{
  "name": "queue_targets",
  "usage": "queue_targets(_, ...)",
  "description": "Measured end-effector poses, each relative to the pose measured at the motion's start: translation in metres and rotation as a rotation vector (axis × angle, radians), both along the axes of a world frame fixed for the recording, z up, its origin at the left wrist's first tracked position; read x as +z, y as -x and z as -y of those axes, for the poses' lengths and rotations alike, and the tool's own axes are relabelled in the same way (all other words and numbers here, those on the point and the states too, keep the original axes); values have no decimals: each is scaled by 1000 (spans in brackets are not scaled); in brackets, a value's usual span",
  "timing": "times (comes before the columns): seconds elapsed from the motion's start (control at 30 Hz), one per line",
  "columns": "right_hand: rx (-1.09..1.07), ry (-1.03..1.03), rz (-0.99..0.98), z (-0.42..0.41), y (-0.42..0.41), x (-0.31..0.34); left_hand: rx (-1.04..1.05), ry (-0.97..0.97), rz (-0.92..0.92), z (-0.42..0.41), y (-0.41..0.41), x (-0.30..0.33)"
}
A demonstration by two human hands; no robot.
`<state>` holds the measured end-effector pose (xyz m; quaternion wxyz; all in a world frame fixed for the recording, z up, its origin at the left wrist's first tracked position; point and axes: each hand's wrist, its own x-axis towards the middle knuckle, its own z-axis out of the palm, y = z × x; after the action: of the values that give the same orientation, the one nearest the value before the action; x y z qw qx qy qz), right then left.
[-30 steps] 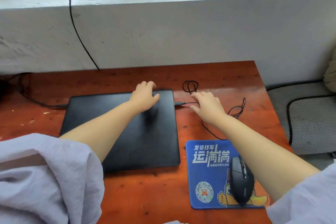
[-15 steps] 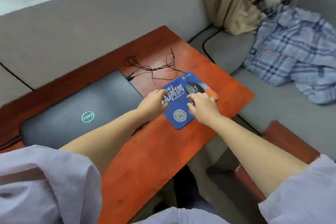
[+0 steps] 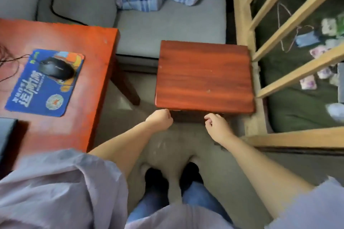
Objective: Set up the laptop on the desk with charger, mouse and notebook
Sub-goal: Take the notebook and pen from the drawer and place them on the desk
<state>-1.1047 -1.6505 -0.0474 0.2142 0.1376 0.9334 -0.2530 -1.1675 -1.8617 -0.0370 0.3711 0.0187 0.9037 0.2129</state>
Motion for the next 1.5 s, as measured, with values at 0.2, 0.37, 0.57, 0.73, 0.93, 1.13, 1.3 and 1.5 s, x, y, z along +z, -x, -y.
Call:
queue_targets(0.2, -465, 176, 192, -105, -12, -52, 417, 69, 78, -41, 16, -68)
queue_targets(0.37, -826, 416, 200, -142, 6, -110, 753, -75, 75, -45, 13, -119)
queue_targets(0.57, -939, 369, 43, -144, 20, -158, 786, -142, -114, -33, 13, -167)
queue_targets(0.73, -859, 165, 50, -145, 18, -160, 791, -108, -143, -24, 15, -169)
queue_targets(0.93, -1033, 434, 18, -131, -37, -162, 544, -8, -127, 3, -28, -162)
queue_targets(1.13, -1258, 712, 53, -123, -74, -177, 365, 130, -17, 20, -61, -180)
queue_targets(1.3, -1212, 694, 182, -128, -77, -187, 284, 220, 49, 9, -59, -194)
queue_targets(1.5, -606, 2, 160, -105, -57, -159, -51, 675, 252, -23, -38, -174)
